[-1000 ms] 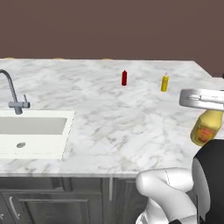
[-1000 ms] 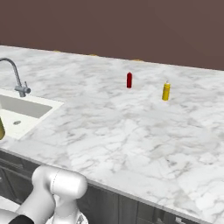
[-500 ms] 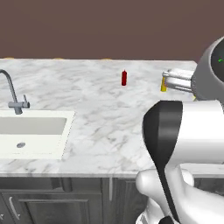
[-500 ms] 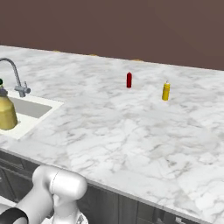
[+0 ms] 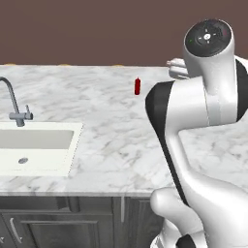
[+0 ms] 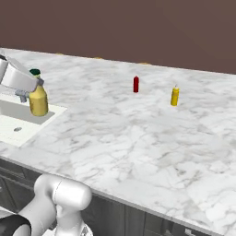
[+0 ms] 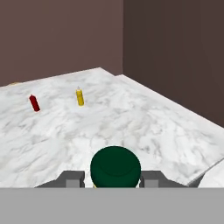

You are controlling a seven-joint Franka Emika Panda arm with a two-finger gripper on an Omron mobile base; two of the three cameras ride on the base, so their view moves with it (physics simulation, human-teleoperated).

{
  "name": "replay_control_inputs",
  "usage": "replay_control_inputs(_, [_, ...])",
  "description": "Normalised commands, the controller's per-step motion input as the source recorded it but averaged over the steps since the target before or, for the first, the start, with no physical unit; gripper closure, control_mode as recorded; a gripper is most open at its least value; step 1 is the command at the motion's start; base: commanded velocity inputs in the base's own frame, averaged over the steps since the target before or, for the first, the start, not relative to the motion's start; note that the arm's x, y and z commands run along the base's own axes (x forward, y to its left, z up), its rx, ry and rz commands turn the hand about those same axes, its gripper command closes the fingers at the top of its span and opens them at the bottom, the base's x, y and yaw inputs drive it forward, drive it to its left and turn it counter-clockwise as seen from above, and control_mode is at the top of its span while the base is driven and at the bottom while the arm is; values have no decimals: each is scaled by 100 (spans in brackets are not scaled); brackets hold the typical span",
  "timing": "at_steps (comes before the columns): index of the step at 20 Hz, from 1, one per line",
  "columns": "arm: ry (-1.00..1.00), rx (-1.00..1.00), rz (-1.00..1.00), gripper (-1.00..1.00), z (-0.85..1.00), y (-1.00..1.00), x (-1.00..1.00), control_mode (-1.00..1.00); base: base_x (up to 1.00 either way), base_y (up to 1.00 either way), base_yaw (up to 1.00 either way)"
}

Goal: Move the mustard and mayonnaise from the cabinet to the dining counter.

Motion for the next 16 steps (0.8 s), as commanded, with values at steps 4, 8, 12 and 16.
replay_control_inputs(4, [0,0,0,100,-49,-32,80,-100,0,0,0])
replay_control_inputs(8, [0,0,-1,100,-60,-11,77,-100,0,0,0])
replay_control_inputs(12, [0,0,-4,100,-64,0,72,-100,0,0,0])
replay_control_inputs(16, [0,0,-7,100,-63,0,66,-100,0,0,0])
